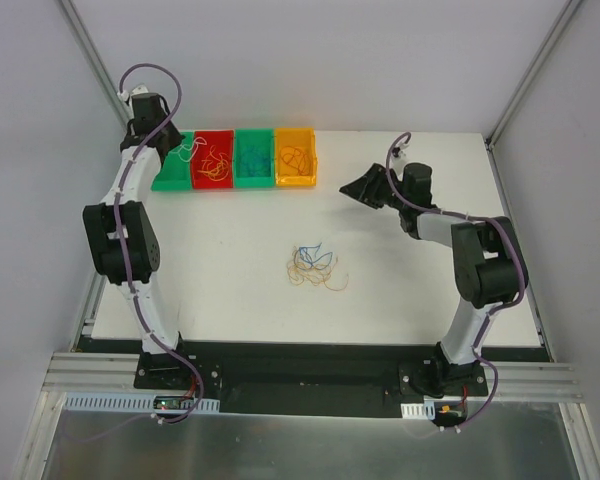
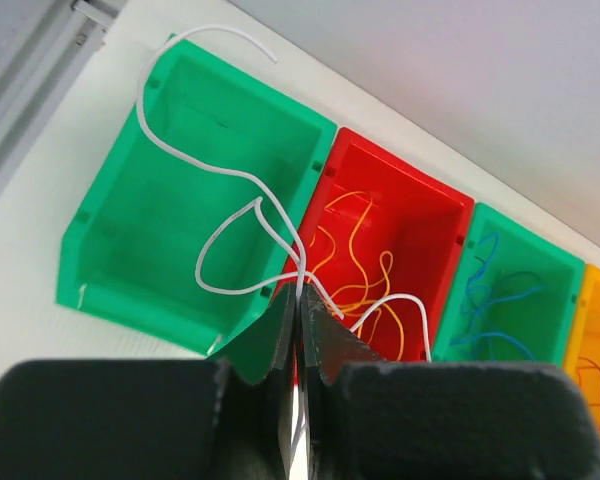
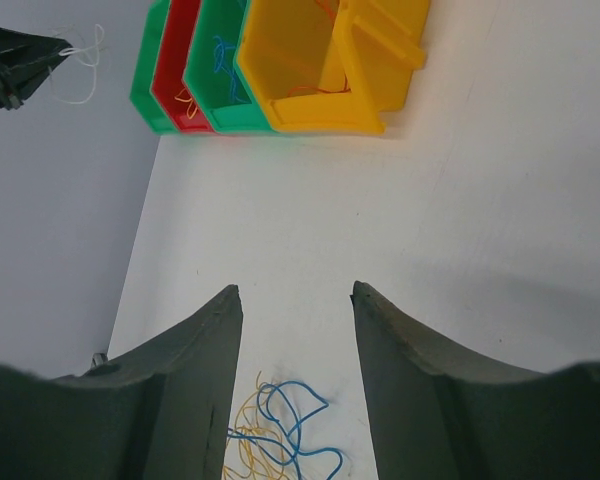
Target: Untangle the cables
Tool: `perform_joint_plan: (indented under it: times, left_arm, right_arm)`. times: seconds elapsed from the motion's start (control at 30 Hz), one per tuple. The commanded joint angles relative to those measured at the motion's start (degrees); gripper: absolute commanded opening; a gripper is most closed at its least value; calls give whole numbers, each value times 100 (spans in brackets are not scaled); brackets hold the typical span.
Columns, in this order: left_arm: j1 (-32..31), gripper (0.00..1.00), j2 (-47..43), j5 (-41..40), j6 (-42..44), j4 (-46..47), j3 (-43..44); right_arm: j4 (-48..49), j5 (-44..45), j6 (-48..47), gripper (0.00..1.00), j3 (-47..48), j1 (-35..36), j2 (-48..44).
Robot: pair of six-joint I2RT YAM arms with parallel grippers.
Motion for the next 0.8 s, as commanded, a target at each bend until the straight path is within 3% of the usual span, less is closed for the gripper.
perform_joint_plan:
  times: [0.0, 0.37, 0.73, 0.77]
  left_arm:
    - [313, 0, 684, 538, -500, 64, 665]
    - [832, 0, 2206, 1021, -1766, 179, 1448]
    - [841, 0, 2532, 1224, -1390, 135, 1650]
    - [841, 4, 2479, 1241, -1346, 126, 1633]
  right_arm:
    - [401, -267, 113, 51, 275, -126, 66]
    - [726, -452, 447, 51, 354, -240, 286]
    - [972, -566, 667, 51, 390, -267, 435]
    - [981, -575, 676, 50, 390, -258, 435]
